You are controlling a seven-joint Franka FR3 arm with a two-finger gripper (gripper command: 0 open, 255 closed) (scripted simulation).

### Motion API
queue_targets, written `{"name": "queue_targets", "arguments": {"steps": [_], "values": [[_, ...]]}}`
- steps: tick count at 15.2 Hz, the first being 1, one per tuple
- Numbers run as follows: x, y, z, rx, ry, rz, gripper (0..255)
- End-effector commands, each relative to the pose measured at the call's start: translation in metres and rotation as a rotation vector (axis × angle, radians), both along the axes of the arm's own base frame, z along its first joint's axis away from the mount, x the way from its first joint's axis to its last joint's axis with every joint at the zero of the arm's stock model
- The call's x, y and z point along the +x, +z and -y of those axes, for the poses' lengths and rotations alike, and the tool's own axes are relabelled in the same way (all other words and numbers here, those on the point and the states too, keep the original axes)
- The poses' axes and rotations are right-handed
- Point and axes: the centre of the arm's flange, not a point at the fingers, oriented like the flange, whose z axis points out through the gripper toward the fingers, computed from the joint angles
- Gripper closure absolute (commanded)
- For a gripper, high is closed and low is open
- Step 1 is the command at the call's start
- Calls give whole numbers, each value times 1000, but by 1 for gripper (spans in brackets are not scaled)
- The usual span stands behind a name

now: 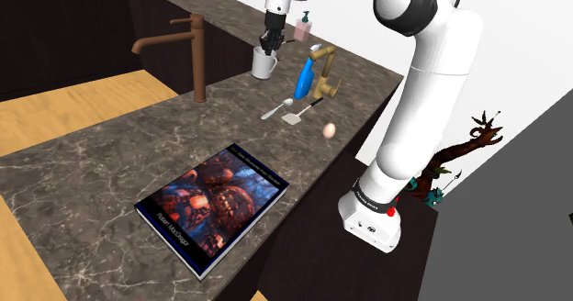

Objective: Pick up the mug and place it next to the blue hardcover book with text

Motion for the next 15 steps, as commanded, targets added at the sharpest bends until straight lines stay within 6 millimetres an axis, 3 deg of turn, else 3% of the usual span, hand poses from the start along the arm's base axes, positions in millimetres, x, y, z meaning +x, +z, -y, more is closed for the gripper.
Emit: {"name": "queue_targets", "arguments": {"steps": [1, 14, 15], "values": [[-1, 11, 0, 0, 0, 0, 255], [-1, 79, 0, 0, 0, 0, 255], [-3, 79, -13, 0, 0, 0, 255]]}}
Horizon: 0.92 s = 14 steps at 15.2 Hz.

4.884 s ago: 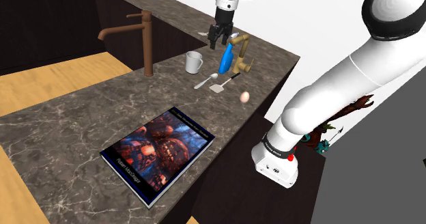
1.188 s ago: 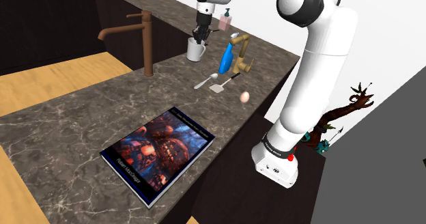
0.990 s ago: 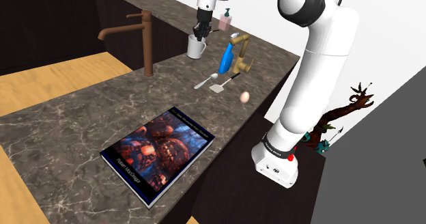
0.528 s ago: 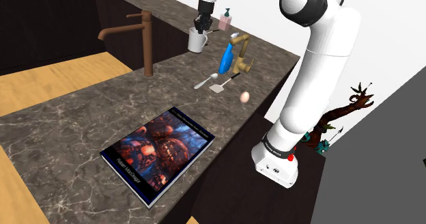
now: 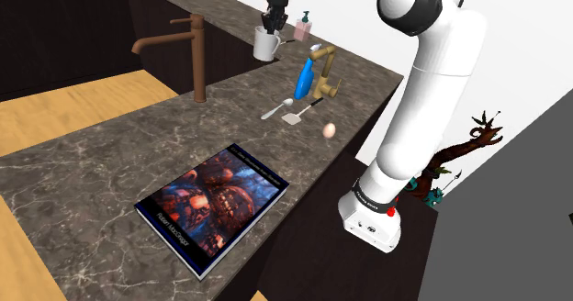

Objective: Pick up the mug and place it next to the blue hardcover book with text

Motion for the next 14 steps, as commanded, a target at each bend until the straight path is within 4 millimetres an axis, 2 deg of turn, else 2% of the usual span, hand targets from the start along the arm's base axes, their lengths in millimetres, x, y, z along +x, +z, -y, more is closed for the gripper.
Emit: {"name": "queue_targets", "arguments": {"steps": [1, 14], "values": [[-4, 2, -19, 0, 0, 0, 255], [-31, 3, -189, 0, 0, 0, 255]]}}
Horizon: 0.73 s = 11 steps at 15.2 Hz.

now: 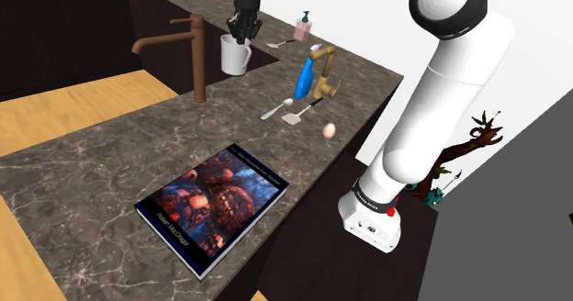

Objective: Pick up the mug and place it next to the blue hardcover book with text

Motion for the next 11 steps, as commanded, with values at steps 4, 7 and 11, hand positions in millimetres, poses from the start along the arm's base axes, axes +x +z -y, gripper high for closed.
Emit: {"name": "queue_targets", "arguments": {"steps": [4, 7, 11], "values": [[-11, 2, -64, 0, -1, 0, 255], [-17, 2, -104, 0, -1, 0, 255], [-25, 2, -156, 0, -1, 0, 255]]}}
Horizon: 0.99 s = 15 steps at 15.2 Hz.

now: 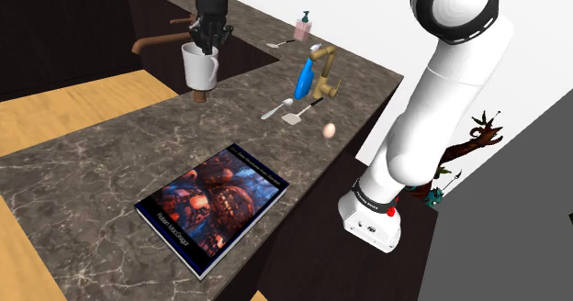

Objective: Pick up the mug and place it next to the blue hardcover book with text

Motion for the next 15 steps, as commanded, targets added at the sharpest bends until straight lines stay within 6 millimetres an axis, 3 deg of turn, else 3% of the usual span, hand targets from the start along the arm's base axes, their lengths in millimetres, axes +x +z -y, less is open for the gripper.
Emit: {"name": "queue_targets", "arguments": {"steps": [1, 6, 15], "values": [[-4, -1, -26, 0, -2, 0, 255], [-15, -1, -92, 0, -2, 0, 255], [-15, -48, -92, 0, -2, 0, 255]]}}
